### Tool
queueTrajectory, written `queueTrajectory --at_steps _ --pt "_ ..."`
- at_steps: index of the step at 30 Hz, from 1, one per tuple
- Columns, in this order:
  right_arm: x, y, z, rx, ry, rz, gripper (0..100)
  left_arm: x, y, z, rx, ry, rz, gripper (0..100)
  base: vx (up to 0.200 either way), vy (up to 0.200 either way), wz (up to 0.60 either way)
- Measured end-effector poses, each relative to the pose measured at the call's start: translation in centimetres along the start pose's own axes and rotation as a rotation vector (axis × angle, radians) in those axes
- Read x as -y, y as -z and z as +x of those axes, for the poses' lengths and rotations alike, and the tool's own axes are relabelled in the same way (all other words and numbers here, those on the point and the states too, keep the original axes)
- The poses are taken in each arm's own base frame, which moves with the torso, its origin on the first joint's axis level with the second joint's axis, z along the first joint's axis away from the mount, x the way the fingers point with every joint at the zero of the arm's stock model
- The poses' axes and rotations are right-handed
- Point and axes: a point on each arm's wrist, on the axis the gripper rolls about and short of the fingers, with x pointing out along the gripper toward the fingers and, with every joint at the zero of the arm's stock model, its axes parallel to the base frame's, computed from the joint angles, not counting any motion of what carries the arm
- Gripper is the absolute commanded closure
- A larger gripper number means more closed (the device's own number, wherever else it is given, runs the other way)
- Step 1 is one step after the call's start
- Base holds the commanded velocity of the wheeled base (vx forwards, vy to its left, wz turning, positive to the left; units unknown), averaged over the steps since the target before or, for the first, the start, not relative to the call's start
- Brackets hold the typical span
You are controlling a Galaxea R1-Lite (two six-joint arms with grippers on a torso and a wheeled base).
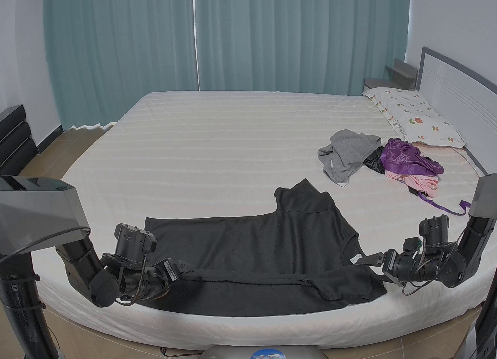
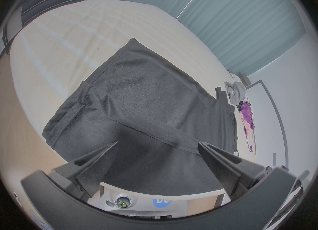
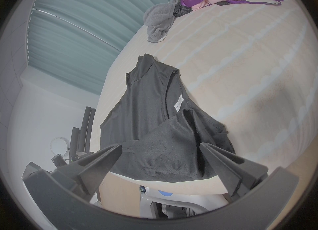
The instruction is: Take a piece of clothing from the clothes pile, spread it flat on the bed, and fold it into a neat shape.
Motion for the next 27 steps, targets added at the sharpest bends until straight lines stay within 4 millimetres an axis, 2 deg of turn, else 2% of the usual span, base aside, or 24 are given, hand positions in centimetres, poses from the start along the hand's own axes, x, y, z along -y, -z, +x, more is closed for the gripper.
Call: queueTrajectory --at_steps 8,12,19,27 --pt "-0.3 0.3 0.4 -0.014 -0.001 -0.011 0 -0.3 -0.1 1.8 0.038 -0.073 0.080 0 0.000 0.000 0.00" --pt "-0.3 0.4 0.5 -0.016 -0.001 -0.011 0 -0.3 -0.8 2.5 0.066 -0.085 0.075 0 0.000 0.000 0.00" --pt "-0.1 0.5 0.7 -0.023 0.004 -0.010 0 -0.7 -3.5 3.7 0.148 -0.084 0.018 0 0.000 0.000 0.00" --pt "0.0 0.4 1.2 0.005 -0.013 -0.026 0 -1.3 -6.8 4.4 0.239 -0.062 -0.132 0 0.000 0.000 0.00"
